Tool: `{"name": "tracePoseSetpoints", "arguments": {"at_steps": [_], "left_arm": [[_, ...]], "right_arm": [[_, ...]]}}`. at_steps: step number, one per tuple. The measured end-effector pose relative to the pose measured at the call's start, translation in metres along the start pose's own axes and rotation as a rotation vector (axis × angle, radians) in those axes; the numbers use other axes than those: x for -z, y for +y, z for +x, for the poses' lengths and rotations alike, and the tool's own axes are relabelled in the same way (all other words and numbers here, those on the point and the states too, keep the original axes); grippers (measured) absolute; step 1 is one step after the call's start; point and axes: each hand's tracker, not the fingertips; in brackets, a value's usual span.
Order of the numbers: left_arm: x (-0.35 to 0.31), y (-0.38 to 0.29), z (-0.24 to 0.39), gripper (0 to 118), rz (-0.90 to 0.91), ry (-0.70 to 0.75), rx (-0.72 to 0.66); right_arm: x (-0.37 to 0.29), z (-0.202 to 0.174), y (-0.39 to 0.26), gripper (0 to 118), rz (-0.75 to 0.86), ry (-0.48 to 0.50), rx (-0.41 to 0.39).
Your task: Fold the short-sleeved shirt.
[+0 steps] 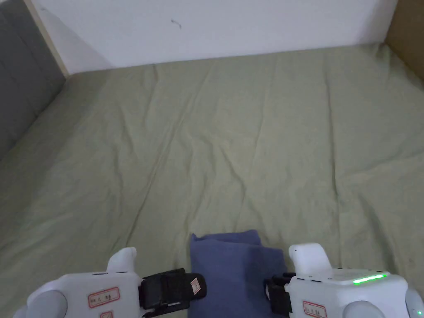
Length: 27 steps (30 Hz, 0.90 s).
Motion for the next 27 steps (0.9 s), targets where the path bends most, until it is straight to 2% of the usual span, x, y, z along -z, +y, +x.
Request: {"name": "tracePoseSetpoints", "arguments": {"at_steps": [2, 3, 5, 7, 9, 11, 14, 15, 16, 17, 18, 19, 21, 22, 25, 27], "left_arm": [[0.007, 0.003, -0.019, 112, 0.014, -0.062, -0.053], [0.012, 0.004, -0.027, 112, 0.024, -0.086, -0.075], [0.030, 0.010, -0.044, 113, 0.003, -0.127, -0.129], [0.052, 0.017, -0.056, 113, -0.037, -0.169, -0.188], [0.071, 0.023, -0.059, 114, -0.087, -0.201, -0.241], [0.084, 0.028, -0.057, 115, -0.075, -0.303, -0.262], [0.101, 0.031, -0.054, 114, -0.128, -0.402, -0.242], [0.109, 0.032, -0.053, 108, -0.164, -0.410, -0.231], [0.115, 0.034, -0.049, 89, -0.188, -0.387, -0.225], [0.118, 0.033, -0.045, 62, -0.195, -0.371, -0.203], [0.120, 0.034, -0.043, 42, -0.211, -0.256, -0.126], [0.120, 0.035, -0.041, 40, -0.217, -0.190, -0.072], [0.112, 0.041, -0.053, 38, -0.219, -0.318, -0.154], [0.105, 0.040, -0.058, 38, -0.208, -0.308, -0.204], [0.073, 0.054, -0.064, 38, -0.159, -0.211, -0.097], [0.039, 0.068, -0.083, 38, -0.121, -0.146, -0.106]], "right_arm": [[0.021, 0.005, 0.003, 11, -0.040, -0.067, -0.020], [0.027, 0.008, 0.005, 11, -0.049, -0.070, -0.015], [0.030, 0.020, 0.011, 11, -0.054, -0.016, 0.074], [0.029, 0.026, 0.018, 11, -0.051, 0.005, 0.129], [0.031, 0.029, 0.021, 10, -0.052, -0.001, 0.121], [0.034, 0.027, 0.022, 11, -0.065, -0.003, 0.106], [0.032, 0.024, 0.022, 11, -0.068, -0.015, 0.075], [0.032, 0.024, 0.022, 11, -0.069, -0.016, 0.074], [0.030, 0.023, 0.022, 11, -0.072, -0.017, 0.074], [0.028, 0.022, 0.022, 11, -0.073, -0.019, 0.074], [0.026, 0.021, 0.022, 11, -0.074, -0.027, 0.074], [0.023, 0.020, 0.022, 11, -0.082, -0.054, 0.071], [0.015, 0.019, 0.020, 11, -0.083, -0.036, 0.069], [0.010, 0.017, 0.020, 11, -0.080, -0.029, 0.072], [-0.004, 0.005, 0.021, 11, -0.063, -0.041, 0.041], [-0.009, -0.002, 0.021, 11, -0.049, -0.073, -0.002]]}}
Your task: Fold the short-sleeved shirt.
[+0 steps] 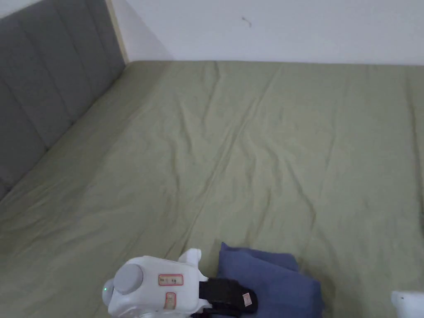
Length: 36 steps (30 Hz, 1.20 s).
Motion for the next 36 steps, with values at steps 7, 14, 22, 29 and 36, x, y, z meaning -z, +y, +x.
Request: {"name": "tracePoseSetpoints", "arguments": {"at_steps": [7, 14, 22, 29, 36], "left_arm": [[-0.158, 0.069, -0.050, 37, 0.076, 0.570, 0.099], [-0.232, 0.124, -0.098, 39, 0.048, 1.082, 0.146], [-0.278, 0.123, -0.109, 98, 0.092, 1.216, 0.121], [-0.269, 0.067, -0.030, 3, 0.284, 0.958, 0.107], [-0.204, -0.014, 0.071, 0, 0.437, 0.676, 0.277]], "right_arm": [[0.010, -0.016, -0.007, 11, -0.030, -0.005, -0.034], [0.028, -0.032, -0.014, 11, -0.091, 0.035, 0.019], [0.031, -0.028, -0.014, 11, -0.095, 0.037, 0.017], [0.015, -0.026, -0.019, 11, -0.048, 0.063, 0.009], [-0.018, -0.023, -0.024, 11, 0.060, 0.086, 0.021]]}}
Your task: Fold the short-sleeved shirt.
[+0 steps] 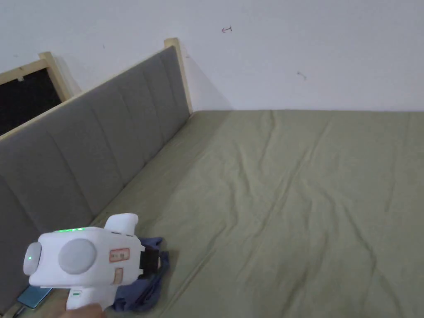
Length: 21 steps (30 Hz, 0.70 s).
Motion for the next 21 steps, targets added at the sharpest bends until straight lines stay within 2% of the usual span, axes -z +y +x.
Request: {"name": "tracePoseSetpoints", "arguments": {"at_steps": [2, 5, 8, 9, 11, 13, 16, 21], "left_arm": [[-0.015, -0.012, 0.039, 0, 0.046, -0.012, 0.080], [-0.027, -0.025, 0.078, 0, 0.043, -0.113, 0.094], [-0.041, -0.034, 0.117, 0, 0.137, -0.070, 0.170], [-0.045, -0.035, 0.127, 0, 0.153, -0.053, 0.140], [-0.058, -0.040, 0.152, 0, 0.210, -0.096, 0.157], [-0.073, -0.043, 0.174, 0, 0.269, -0.071, 0.197], [-0.090, -0.051, 0.209, 0, 0.364, 0.002, 0.255], [-0.108, -0.064, 0.248, 0, 0.486, 0.059, 0.262]], "right_arm": [[-0.013, -0.003, 0.002, 11, 0.048, -0.004, -0.007], [-0.039, -0.011, 0.007, 11, 0.159, -0.003, -0.027], [-0.066, -0.022, 0.019, 11, 0.298, -0.037, -0.056], [-0.074, -0.026, 0.023, 10, 0.342, -0.042, -0.053], [-0.091, -0.033, 0.032, 11, 0.407, -0.041, -0.063], [-0.107, -0.041, 0.038, 10, 0.485, -0.057, -0.087], [-0.132, -0.052, 0.041, 10, 0.616, -0.136, -0.115], [-0.162, -0.067, 0.040, 6, 0.792, -0.272, -0.159]]}}
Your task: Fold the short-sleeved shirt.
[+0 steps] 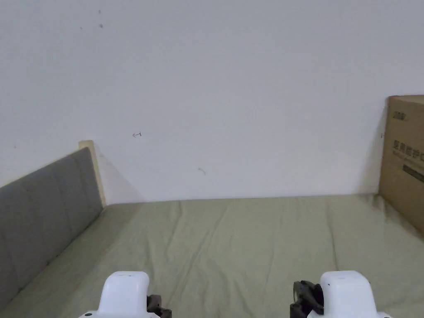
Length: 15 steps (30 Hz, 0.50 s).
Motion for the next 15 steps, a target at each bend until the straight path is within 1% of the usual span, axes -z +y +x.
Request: {"name": "tracePoseSetpoints", "arguments": {"at_steps": [1, 3, 5, 7, 9, 11, 12, 14, 15], "left_arm": [[-0.007, 0.000, 0.008, 0, 0.051, 0.042, 0.026], [-0.015, 0.002, 0.020, 0, 0.126, 0.067, 0.045], [-0.023, 0.006, 0.025, 0, 0.188, 0.046, 0.044], [-0.028, 0.009, 0.030, 0, 0.219, 0.059, 0.060], [-0.031, 0.013, 0.032, 0, 0.219, 0.071, 0.056], [-0.032, 0.013, 0.030, 0, 0.270, 0.056, 0.021], [-0.032, 0.015, 0.029, 0, 0.258, 0.055, 0.014], [-0.032, 0.015, 0.027, 0, 0.284, 0.030, -0.020], [-0.031, 0.016, 0.028, 0, 0.277, 0.041, -0.019]], "right_arm": [[-0.006, 0.000, 0.003, 6, 0.041, -0.023, 0.001], [-0.014, 0.001, 0.009, 5, 0.072, -0.040, -0.023], [-0.025, -0.002, 0.017, 5, 0.117, -0.086, -0.054], [-0.031, -0.003, 0.021, 5, 0.135, -0.093, -0.069], [-0.034, -0.002, 0.026, 5, 0.152, -0.100, -0.068], [-0.037, -0.004, 0.031, 5, 0.160, -0.102, -0.072], [-0.038, -0.005, 0.032, 5, 0.169, -0.104, -0.078], [-0.042, -0.009, 0.033, 5, 0.195, -0.109, -0.107], [-0.043, -0.012, 0.033, 5, 0.198, -0.119, -0.123]]}}
